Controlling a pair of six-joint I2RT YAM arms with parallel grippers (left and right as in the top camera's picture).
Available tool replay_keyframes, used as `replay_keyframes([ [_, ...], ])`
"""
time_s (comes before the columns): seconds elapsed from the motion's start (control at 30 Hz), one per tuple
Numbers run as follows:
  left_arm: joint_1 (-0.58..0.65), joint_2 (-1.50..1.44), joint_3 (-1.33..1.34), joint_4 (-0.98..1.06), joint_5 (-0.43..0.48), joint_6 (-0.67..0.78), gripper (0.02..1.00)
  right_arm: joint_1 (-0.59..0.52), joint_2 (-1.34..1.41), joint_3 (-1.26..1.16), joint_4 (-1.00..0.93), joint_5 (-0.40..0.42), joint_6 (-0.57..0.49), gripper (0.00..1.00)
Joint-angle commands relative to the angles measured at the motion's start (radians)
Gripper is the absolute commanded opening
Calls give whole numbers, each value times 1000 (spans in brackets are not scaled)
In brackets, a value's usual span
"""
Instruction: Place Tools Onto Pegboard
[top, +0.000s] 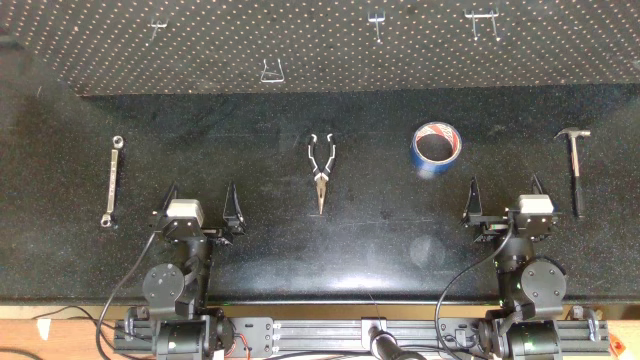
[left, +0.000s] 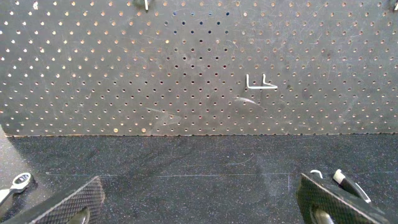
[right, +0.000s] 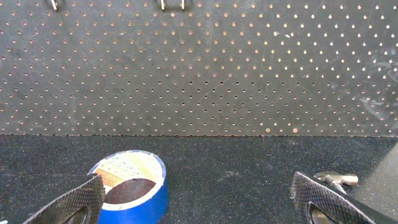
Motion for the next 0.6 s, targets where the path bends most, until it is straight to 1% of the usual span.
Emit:
replay_keyframes([
  [0.03, -4, -5, -5, -1, 4, -5, 993, -6, -6, -2, -6, 13, -14, 978],
  [0.5, -4, -5, -5, -1, 4, -5, 993, -6, -6, -2, -6, 13, -14, 978],
  [0.53, -4, -5, -5, -1, 6, -6, 996, -6, -6, -2, -6, 13, -14, 978],
  [0.57, -4, -5, -5, 2, 35, -5, 996, -6, -6, -2, -6, 13, -14, 978],
  [0.6, -4, -5, -5, 2, 34, -5, 996, -6, -6, -2, -6, 13, -14, 978],
])
